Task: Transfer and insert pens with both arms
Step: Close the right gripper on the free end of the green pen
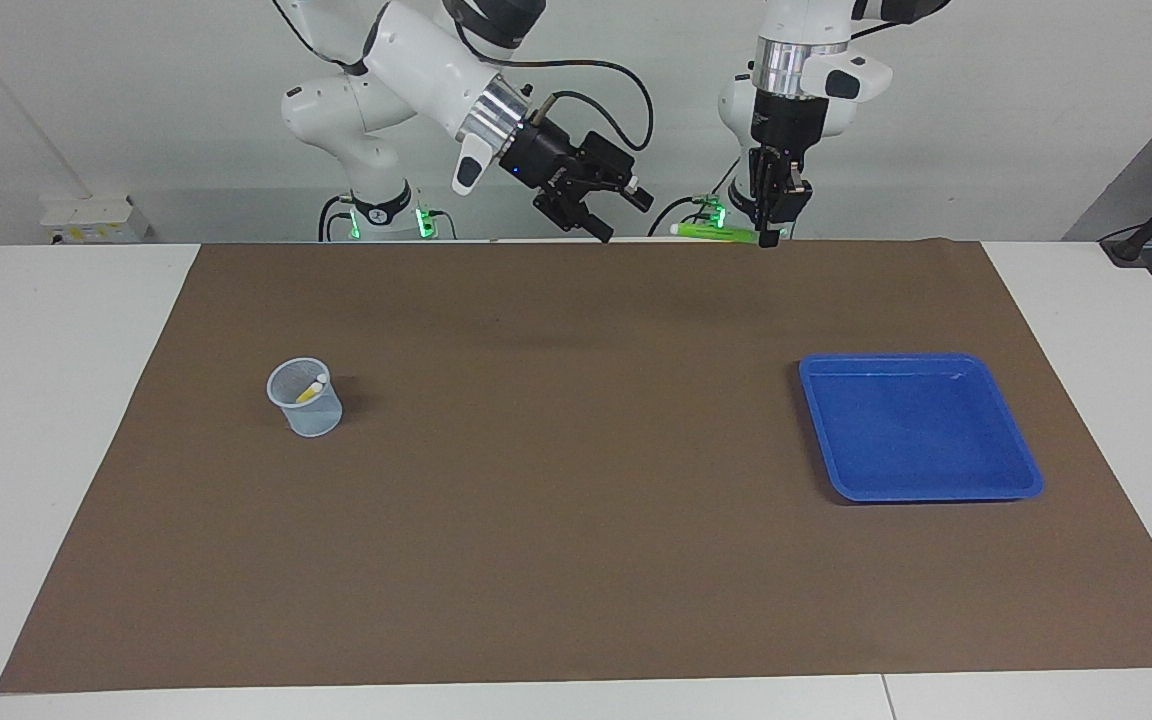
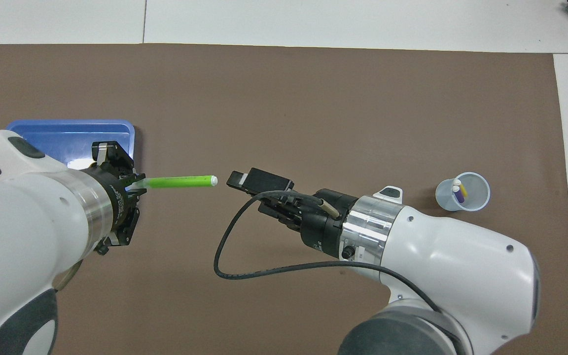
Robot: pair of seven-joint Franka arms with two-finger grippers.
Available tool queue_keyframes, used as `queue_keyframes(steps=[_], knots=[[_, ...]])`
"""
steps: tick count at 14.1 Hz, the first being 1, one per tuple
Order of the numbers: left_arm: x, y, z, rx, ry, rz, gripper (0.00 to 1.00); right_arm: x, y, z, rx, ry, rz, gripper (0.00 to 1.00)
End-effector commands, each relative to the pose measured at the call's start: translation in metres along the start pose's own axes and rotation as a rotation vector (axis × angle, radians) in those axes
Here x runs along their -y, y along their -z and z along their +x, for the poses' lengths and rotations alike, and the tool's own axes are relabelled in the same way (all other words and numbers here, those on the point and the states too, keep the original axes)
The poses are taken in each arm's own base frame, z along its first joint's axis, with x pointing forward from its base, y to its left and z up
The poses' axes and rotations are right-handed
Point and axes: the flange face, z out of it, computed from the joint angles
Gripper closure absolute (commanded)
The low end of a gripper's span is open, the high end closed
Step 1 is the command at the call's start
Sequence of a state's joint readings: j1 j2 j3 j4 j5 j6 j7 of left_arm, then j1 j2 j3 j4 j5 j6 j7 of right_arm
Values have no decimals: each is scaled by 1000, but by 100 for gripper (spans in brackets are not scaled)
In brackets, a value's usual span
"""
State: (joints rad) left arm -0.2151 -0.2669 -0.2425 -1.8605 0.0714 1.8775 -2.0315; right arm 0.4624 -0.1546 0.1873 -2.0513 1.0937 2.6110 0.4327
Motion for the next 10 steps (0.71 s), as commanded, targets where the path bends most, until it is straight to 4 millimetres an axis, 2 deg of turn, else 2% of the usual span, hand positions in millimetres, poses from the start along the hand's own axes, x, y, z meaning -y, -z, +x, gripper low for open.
queue_keyframes(steps=[1, 6, 10], knots=[[13, 5, -4, -30, 12, -13, 100, 4, -6, -12, 7, -48, 21, 12], [15, 8, -7, -28, 13, -20, 100, 20, -16, -21, -14, -78, 58, 16], [17, 12, -8, -28, 13, -25, 100, 23, -26, -17, -32, -80, 67, 23]])
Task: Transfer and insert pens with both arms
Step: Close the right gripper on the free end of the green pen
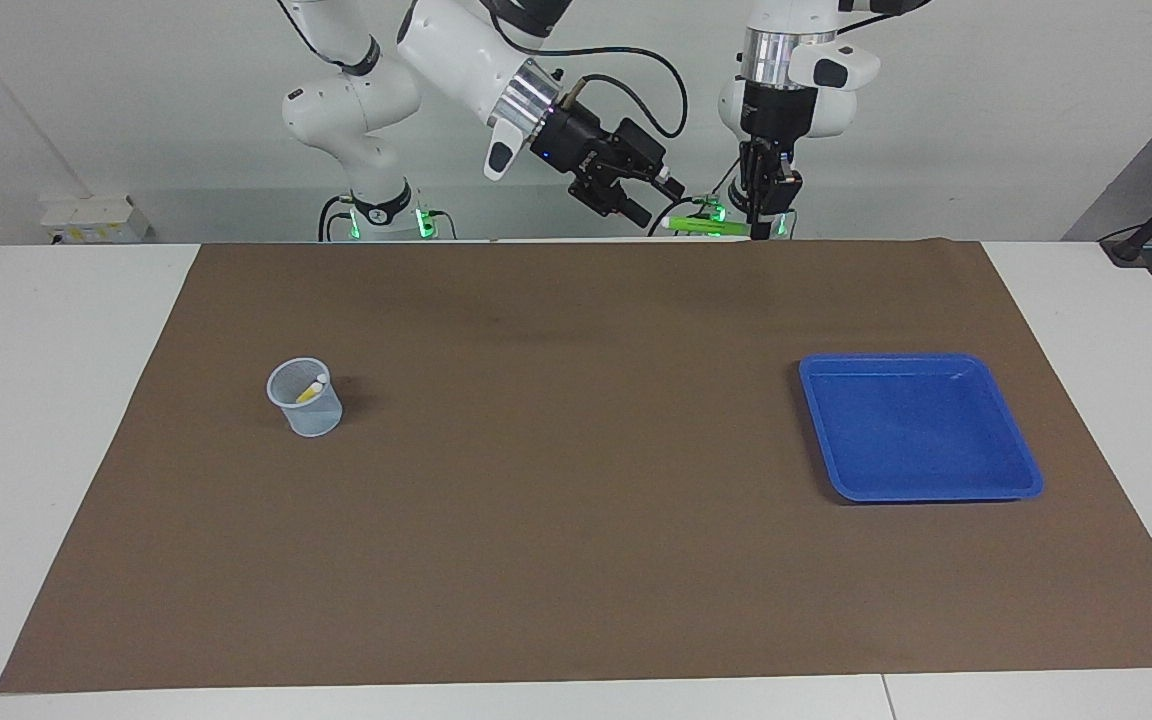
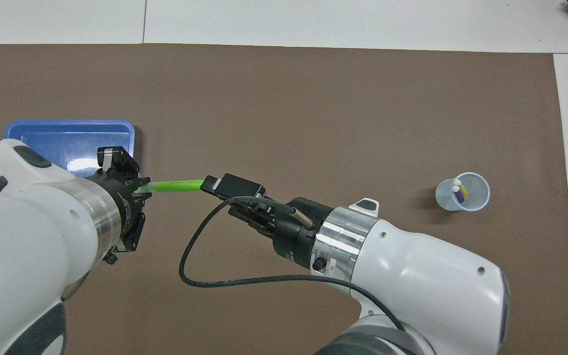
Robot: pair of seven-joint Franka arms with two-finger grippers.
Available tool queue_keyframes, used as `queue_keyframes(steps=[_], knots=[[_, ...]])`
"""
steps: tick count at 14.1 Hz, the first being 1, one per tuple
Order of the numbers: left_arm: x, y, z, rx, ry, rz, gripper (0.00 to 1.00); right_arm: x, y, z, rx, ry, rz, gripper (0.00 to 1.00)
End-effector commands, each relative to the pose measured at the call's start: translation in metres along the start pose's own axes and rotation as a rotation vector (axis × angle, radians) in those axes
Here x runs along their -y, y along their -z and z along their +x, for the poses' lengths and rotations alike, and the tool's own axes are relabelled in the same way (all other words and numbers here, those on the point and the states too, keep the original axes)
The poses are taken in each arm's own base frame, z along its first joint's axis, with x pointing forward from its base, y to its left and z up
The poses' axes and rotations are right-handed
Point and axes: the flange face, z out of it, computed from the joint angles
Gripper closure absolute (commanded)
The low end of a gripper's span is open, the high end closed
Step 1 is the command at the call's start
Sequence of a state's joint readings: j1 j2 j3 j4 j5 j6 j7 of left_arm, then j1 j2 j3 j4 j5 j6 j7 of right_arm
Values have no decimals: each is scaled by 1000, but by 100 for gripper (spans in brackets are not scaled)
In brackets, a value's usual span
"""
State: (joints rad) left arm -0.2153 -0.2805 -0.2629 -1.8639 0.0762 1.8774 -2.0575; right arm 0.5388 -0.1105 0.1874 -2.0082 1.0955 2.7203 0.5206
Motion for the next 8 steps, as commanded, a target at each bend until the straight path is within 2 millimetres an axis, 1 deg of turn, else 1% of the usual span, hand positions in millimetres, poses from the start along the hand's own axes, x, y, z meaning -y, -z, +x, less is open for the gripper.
queue_keyframes(steps=[1, 3, 4, 5, 8], knots=[[10, 5, 2, -26, 8, -11, 100, 8, -8, 3, -4, -22, 25, 24], [10, 5, 2, -26, 8, -11, 100, 9, -8, 5, -6, -24, 28, 27], [10, 6, 2, -26, 9, -11, 100, 12, -8, 4, -4, -23, 34, 31], [10, 6, 2, -26, 9, -11, 100, 14, -7, 5, -6, -23, 38, 38], [12, 8, 2, -26, 9, -13, 100, 13, -8, 6, -6, -26, 35, 46]])
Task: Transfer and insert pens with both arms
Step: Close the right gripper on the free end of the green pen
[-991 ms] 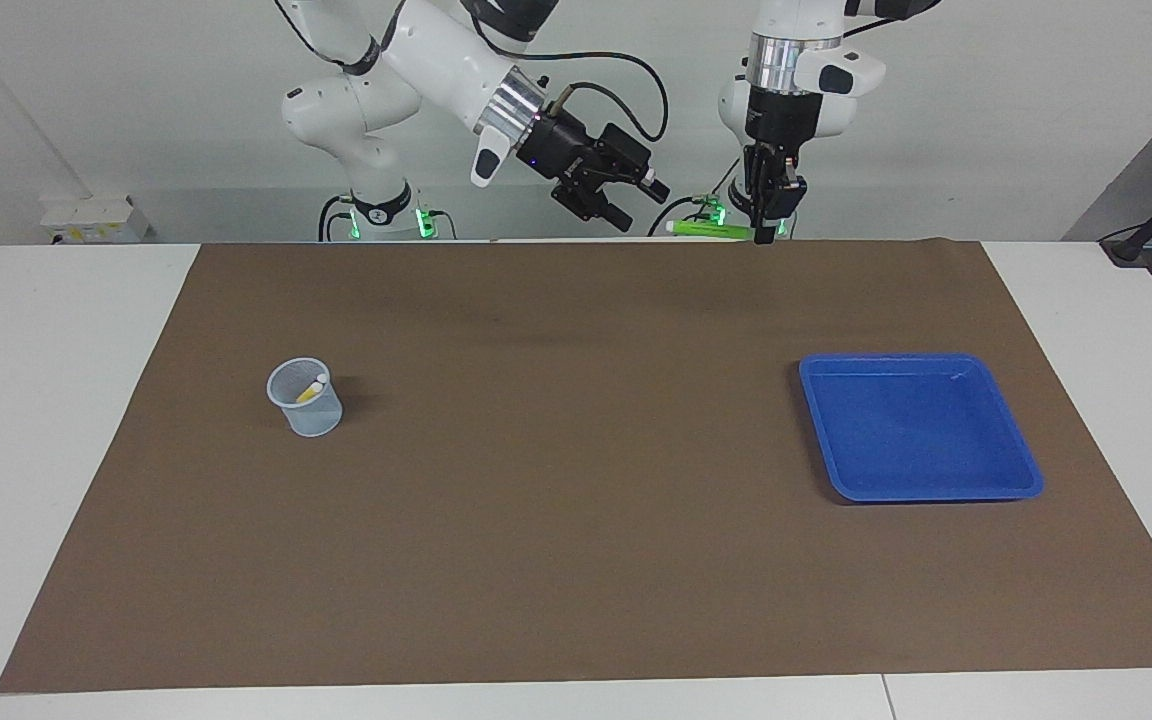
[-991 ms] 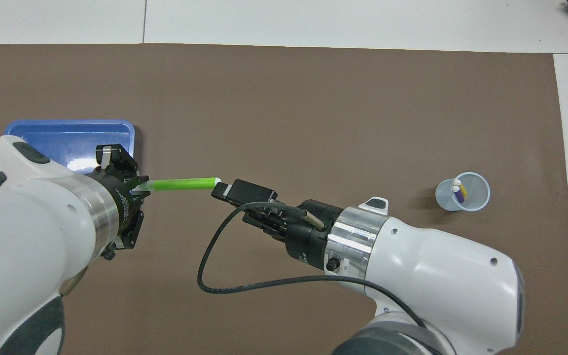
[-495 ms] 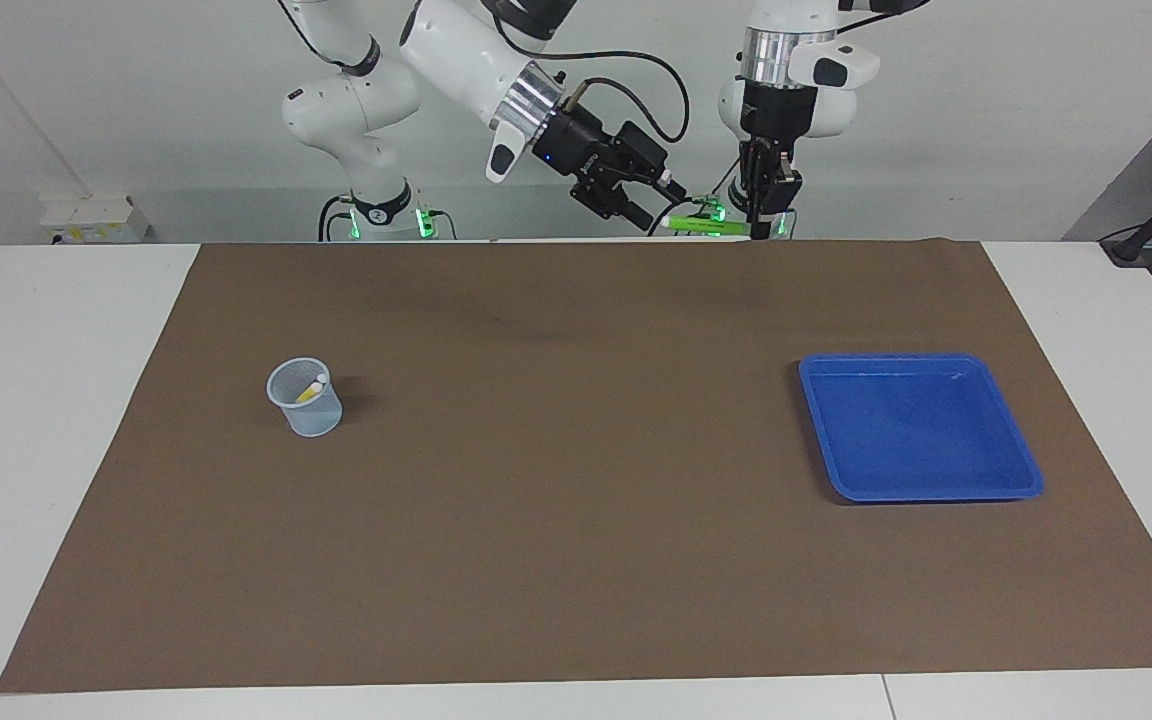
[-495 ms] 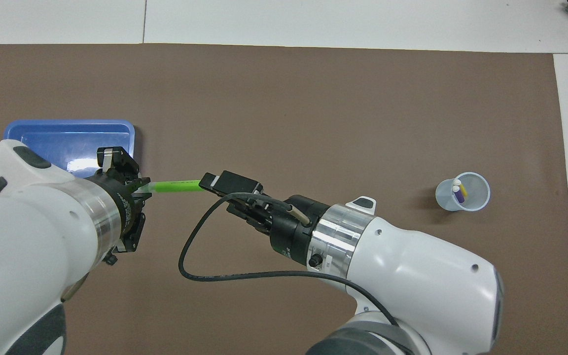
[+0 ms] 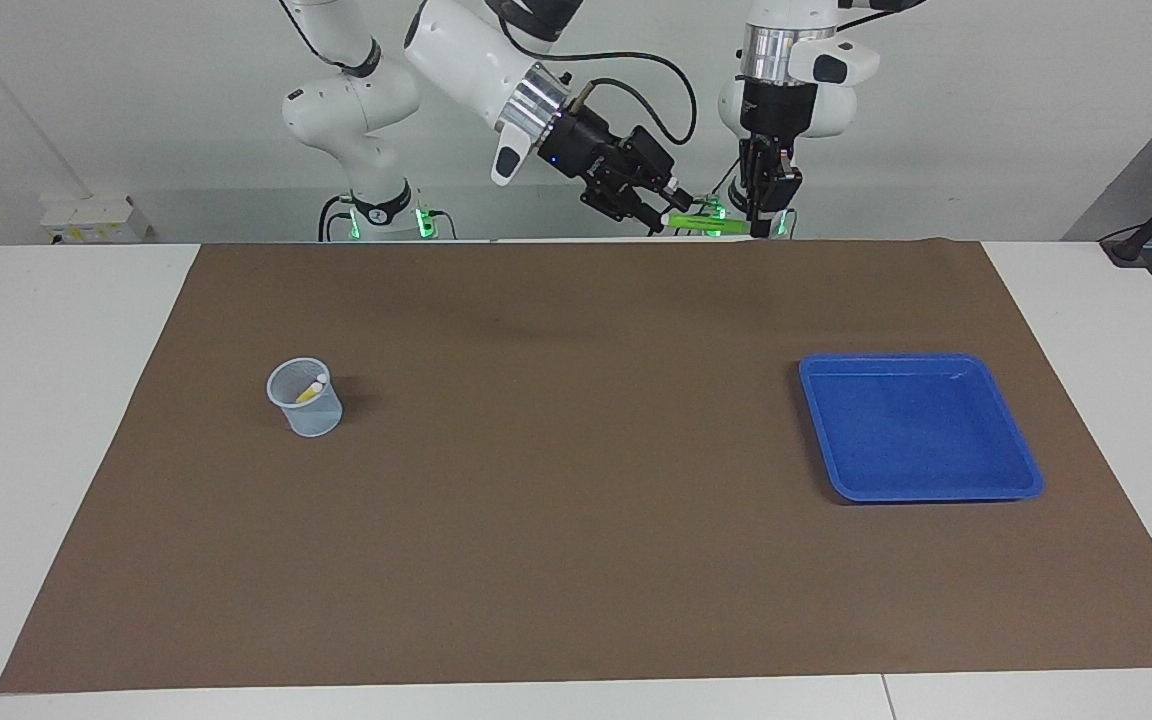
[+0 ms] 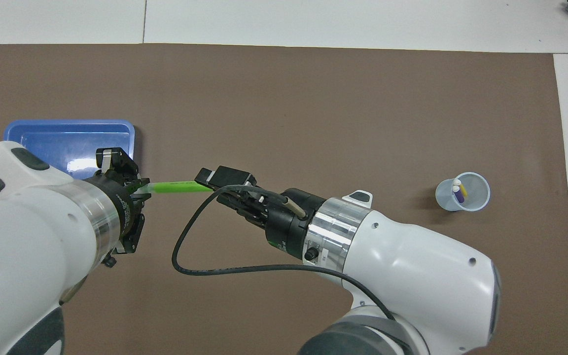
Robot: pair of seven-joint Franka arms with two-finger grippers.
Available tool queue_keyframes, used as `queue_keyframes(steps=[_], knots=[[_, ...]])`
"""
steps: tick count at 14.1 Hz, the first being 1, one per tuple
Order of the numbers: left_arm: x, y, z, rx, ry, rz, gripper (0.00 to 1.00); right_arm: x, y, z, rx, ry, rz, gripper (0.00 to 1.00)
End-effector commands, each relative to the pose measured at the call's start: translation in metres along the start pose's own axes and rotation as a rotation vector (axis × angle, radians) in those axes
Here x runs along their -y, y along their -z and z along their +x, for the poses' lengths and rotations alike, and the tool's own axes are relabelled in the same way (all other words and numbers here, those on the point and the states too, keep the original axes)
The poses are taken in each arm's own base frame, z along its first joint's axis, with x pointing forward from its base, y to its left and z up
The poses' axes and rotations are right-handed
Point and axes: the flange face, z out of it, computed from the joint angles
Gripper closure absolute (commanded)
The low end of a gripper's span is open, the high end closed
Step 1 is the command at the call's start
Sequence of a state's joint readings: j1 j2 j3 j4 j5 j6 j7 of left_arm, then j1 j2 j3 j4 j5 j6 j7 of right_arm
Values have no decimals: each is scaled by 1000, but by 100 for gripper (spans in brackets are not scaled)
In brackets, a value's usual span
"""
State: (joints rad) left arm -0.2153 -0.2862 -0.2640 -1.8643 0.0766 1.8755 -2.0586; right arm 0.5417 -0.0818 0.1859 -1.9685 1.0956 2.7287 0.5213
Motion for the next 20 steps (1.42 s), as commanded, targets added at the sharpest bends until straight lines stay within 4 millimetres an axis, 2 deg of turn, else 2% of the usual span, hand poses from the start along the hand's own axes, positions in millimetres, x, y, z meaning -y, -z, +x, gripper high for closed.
queue_keyframes(steps=[1, 8, 10, 13, 14, 17, 18, 19, 20], knots=[[11, 7, 2, -26, 11, -13, 100, 3, -4, 2, -2, -25, 18, 48], [14, 9, -1, -26, 22, -15, 100, 3, -4, 4, -4, -27, 18, 68], [14, 9, -1, -26, 25, -15, 100, 3, -4, 4, -4, -28, 19, 79], [14, 9, -2, -26, 23, -15, 100, 7, -3, 5, -5, -27, 26, 90], [14, 10, -2, -26, 23, -15, 100, 6, -4, 5, -4, -29, 26, 99], [13, 11, -1, -24, 17, -21, 100, 5, -5, 7, 0, -52, 33, 100], [13, 11, -1, -21, 11, -20, 93, 5, -5, 7, 0, -52, 33, 100], [13, 11, -1, -21, 12, -20, 61, 5, -5, 7, 0, -53, 33, 100], [13, 10, -1, -21, 15, -19, 19, 5, -4, 8, -2, -54, 33, 100]])
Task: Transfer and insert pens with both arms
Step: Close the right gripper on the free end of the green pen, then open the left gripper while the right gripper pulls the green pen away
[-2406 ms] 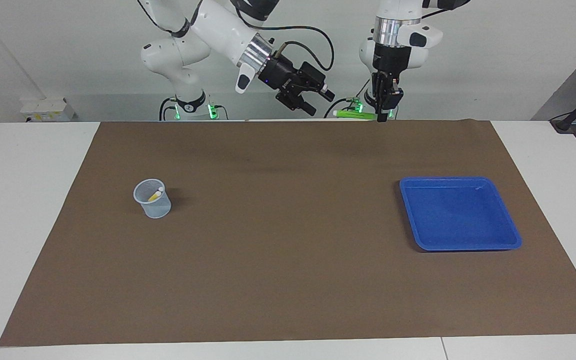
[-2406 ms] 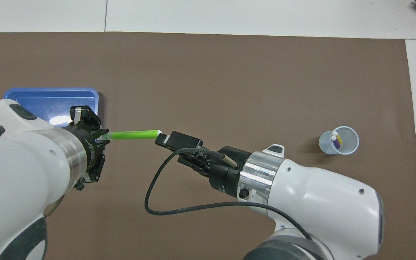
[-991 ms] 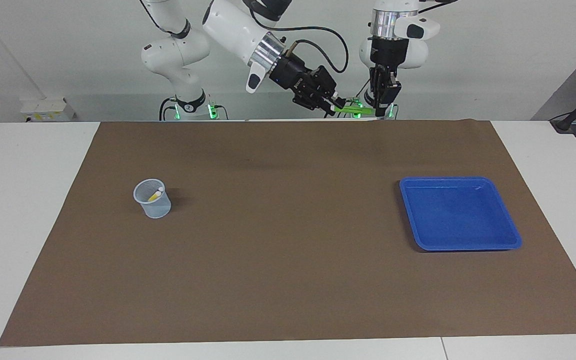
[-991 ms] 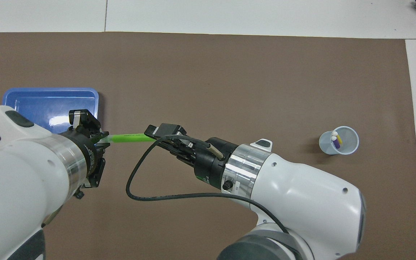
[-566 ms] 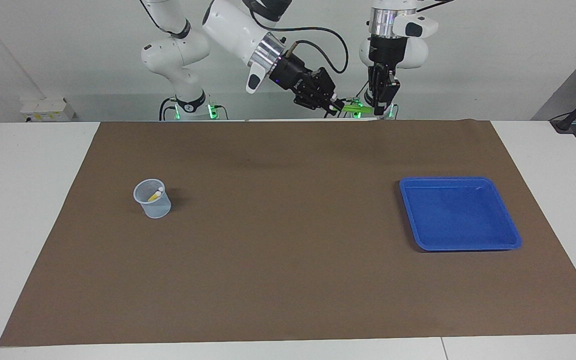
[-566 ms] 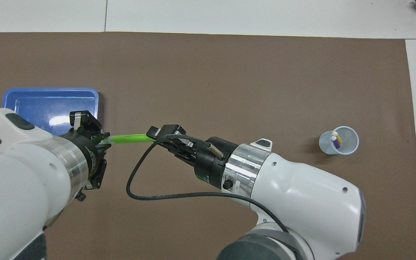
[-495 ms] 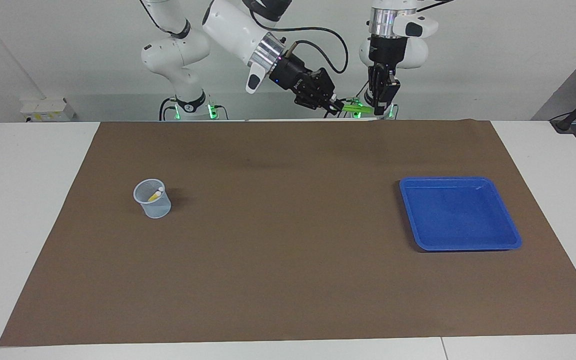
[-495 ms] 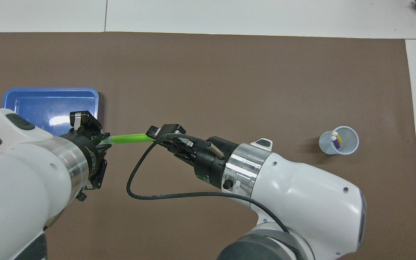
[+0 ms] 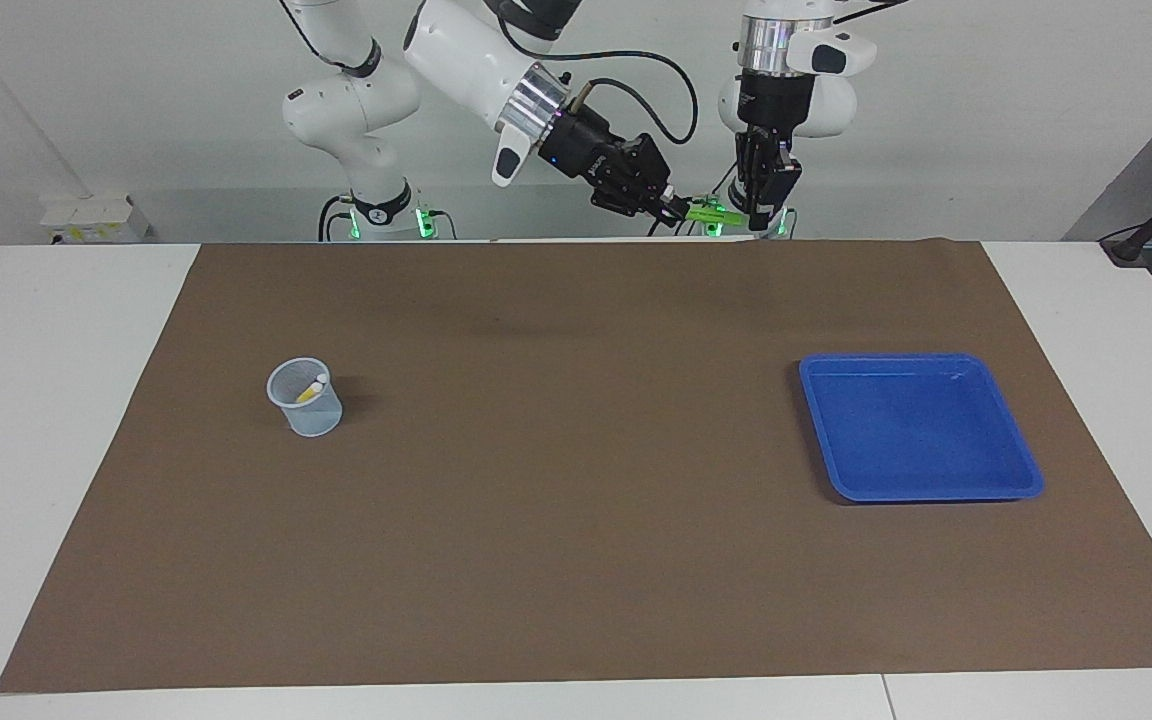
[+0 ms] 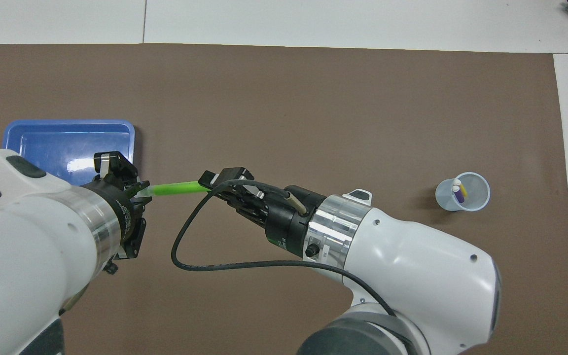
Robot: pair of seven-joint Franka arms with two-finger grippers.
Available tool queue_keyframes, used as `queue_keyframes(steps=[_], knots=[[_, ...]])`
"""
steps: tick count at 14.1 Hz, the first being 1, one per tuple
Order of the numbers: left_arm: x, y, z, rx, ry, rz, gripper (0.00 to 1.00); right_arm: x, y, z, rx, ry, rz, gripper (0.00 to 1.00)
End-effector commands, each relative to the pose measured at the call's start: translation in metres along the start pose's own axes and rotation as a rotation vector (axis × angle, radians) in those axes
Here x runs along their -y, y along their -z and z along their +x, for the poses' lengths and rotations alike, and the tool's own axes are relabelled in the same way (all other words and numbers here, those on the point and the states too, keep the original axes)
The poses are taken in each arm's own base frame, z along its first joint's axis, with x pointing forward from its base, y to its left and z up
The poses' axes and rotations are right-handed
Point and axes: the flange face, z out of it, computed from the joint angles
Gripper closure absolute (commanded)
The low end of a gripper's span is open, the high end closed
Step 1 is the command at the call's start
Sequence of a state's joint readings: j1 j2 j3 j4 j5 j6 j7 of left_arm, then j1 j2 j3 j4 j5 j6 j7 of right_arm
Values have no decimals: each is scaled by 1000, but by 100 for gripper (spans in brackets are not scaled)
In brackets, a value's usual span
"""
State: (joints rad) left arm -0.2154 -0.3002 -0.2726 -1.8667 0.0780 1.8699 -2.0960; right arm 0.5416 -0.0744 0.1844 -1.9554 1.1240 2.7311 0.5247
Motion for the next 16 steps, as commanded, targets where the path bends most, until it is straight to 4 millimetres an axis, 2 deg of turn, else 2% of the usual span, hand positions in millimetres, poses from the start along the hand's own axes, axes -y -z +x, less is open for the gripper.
queue_keyframes(steps=[1, 2, 3, 6, 11, 13, 16], knots=[[7, 5, 3, -17, -11, -15, 13, 2, -4, 5, -4, -23, 16, 100], [7, 5, 2, -16, -11, -17, 2, 2, -4, 5, -4, -23, 16, 100], [7, 5, 2, -16, -16, -18, 0, 3, -4, 5, -4, -23, 17, 100], [7, 6, 2, -15, -19, -19, 0, 0, -2, 13, 9, 26, -6, 100], [4, 7, 9, -13, -17, -28, 0, -18, 15, 46, 67, 173, -133, 100], [-3, 2, 23, -8, -125, -16, 0, -27, 18, 52, 102, 287, -272, 100], [-15, -7, 58, 30, -380, 23, 0, -47, 27, 61, 164, 545, -530, 100]])
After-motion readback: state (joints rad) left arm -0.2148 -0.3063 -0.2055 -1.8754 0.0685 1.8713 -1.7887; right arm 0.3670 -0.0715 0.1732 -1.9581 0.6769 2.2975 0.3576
